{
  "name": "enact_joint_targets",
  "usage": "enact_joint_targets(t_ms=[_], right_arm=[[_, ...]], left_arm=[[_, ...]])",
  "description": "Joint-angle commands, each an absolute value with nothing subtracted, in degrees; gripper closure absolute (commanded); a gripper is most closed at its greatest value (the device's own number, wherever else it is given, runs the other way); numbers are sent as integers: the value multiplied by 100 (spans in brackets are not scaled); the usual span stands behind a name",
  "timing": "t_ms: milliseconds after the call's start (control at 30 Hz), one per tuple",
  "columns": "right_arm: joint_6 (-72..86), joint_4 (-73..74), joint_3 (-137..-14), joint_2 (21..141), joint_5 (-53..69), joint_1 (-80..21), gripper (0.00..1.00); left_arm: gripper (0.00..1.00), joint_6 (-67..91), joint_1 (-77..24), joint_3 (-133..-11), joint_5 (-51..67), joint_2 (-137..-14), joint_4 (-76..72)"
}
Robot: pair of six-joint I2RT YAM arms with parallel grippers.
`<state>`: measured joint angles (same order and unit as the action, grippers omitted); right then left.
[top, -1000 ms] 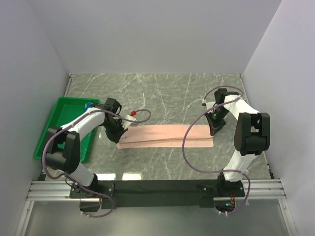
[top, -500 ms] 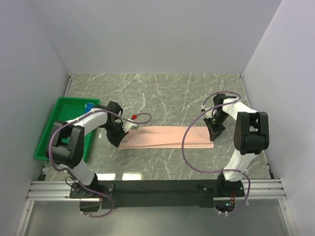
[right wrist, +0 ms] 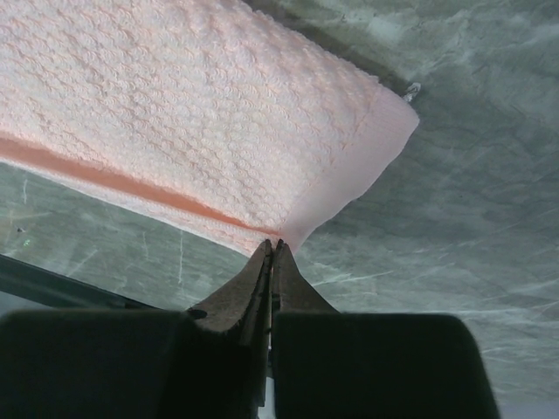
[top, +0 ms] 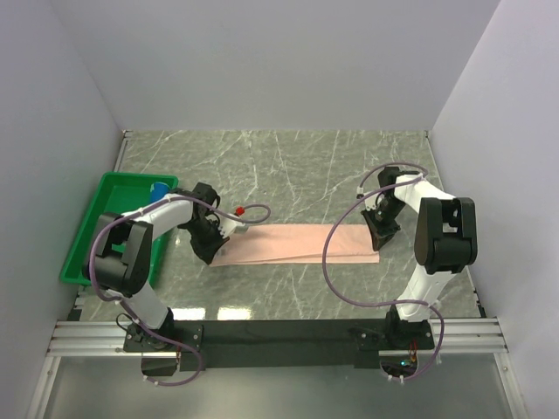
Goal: Roll the towels
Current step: Fold the towel
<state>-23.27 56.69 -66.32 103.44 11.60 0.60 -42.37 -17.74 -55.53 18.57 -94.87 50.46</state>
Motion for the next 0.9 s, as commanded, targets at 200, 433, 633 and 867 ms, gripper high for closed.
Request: enact_joint_targets(t_ms=[200,433,633,867], right_arm=[[-2777,6388,-7109,9599,1292,114,57],[-2576,6548,-7813,9790,1898,106,68],[-2382,6118,-7515,10186,1996,-245,74],[-2039,5257,-7146,10678,1056,-272,75]], left_arm=[[66,-4377,-1740,-5756,1985,-8799,5615],[62,-3835,-1731,-6389,2442,-8657,5635],[68,-2499,-1731,-6232,2400,-9008,4501],[79,-1477,-1714,-5897,1653,-9465,3367]])
